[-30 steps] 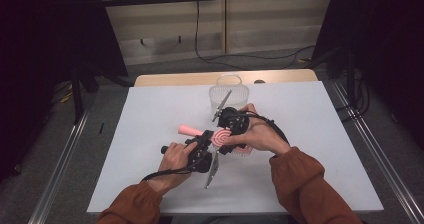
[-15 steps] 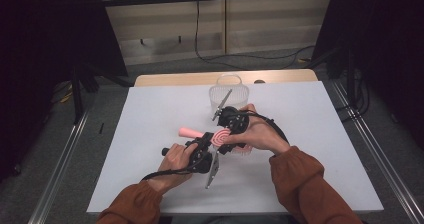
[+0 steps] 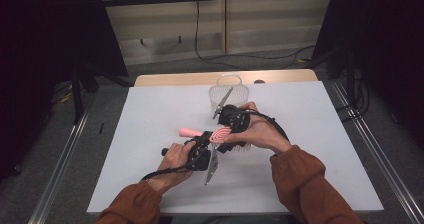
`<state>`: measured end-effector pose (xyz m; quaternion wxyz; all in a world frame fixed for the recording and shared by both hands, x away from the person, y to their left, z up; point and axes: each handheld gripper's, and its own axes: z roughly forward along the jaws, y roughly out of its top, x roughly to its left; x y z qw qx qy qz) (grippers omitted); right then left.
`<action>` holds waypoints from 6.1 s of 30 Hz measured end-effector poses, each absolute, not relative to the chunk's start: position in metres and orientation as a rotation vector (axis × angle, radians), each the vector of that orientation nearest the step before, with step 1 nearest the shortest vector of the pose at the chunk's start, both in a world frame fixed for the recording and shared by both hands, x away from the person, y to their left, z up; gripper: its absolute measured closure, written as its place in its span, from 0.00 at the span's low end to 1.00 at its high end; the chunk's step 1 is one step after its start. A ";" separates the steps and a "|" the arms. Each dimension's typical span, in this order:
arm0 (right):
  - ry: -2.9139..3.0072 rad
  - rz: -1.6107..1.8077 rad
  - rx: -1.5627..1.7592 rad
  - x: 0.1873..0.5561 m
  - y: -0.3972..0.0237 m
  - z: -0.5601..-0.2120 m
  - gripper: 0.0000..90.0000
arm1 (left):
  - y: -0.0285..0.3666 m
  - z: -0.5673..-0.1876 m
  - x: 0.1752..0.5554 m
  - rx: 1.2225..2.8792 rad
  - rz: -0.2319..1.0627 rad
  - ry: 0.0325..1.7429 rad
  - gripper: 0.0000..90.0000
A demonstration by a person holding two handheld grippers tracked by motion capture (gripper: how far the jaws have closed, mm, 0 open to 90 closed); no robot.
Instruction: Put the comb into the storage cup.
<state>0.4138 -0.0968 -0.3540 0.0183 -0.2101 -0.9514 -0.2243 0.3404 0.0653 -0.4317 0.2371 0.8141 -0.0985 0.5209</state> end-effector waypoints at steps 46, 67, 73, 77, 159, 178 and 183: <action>-2.993 -1.179 -0.805 0.391 -0.155 -0.349 0.06 | 0.106 -0.410 0.358 2.185 1.301 0.051 0.90; -2.886 -1.377 -0.993 0.380 -0.182 -0.370 0.05 | 0.121 -0.402 0.371 2.051 0.958 0.301 0.90; -2.895 -1.404 -0.962 0.377 -0.181 -0.371 0.04 | 0.126 -0.400 0.373 2.014 0.910 0.343 0.90; -2.843 -1.435 -1.005 0.378 -0.183 -0.374 0.06 | 0.126 -0.400 0.372 2.001 0.884 0.343 0.90; -2.453 -2.196 -0.780 0.343 -0.175 -0.379 0.04 | 0.131 -0.406 0.360 1.752 0.180 0.284 0.90; -2.387 -2.274 -0.727 0.353 -0.176 -0.350 0.02 | 0.089 -0.405 0.363 1.784 0.122 0.204 0.90; -2.411 -2.244 -0.717 0.359 -0.169 -0.351 0.01 | 0.094 -0.405 0.365 1.777 0.132 0.220 0.90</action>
